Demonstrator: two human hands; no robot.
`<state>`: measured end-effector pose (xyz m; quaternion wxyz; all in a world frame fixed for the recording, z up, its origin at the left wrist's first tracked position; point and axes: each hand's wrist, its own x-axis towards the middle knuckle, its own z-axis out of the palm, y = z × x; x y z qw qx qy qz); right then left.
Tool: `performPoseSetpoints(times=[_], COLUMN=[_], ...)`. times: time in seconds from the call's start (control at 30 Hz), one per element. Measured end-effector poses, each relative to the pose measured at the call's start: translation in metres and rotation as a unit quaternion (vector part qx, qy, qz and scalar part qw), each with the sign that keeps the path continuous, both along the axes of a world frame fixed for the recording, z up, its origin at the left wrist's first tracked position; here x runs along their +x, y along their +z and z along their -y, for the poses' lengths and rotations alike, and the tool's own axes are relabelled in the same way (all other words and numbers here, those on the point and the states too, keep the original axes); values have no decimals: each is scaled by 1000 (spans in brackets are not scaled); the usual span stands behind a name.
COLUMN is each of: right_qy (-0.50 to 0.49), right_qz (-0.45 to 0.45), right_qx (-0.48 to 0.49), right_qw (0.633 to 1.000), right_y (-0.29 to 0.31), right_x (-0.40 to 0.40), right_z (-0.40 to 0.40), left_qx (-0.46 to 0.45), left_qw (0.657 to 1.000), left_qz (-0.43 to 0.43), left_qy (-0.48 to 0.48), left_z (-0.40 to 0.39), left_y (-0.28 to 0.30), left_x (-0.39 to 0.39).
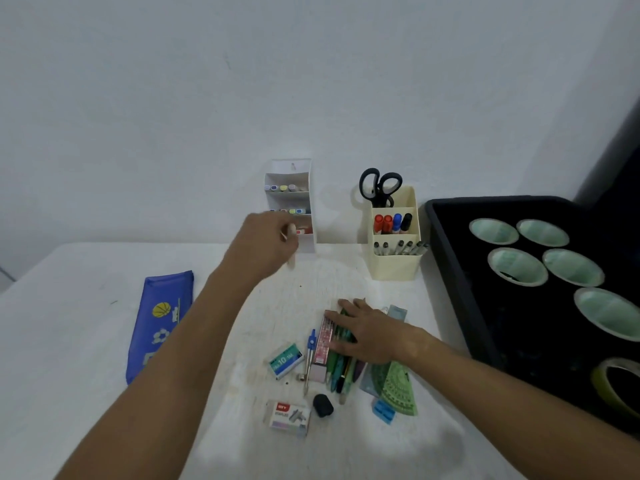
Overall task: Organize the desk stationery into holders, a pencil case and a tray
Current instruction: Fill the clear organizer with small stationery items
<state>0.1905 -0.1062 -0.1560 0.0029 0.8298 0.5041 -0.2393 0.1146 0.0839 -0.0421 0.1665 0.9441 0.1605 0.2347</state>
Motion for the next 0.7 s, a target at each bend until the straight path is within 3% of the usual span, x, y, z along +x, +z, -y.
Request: performPoseSetpoints(times=[0.13,0.23,0.7], right_qy=[3,-2,-9], right_qz=[7,4,1], right_qx=[-4,-7,-1], right_qw=[1000,1000,1000], right_y=[0,0,3], right_x=[-1,0,-2], right_z=[0,0,0], left_qx=[-60,-77,-100], left_qw=[982,970,983], left_qz=[177,224,125], left_qy=[36,46,90], left_z=[-6,-8,-27], left_y=[-1,-13,-74], left_x=[5,9,48])
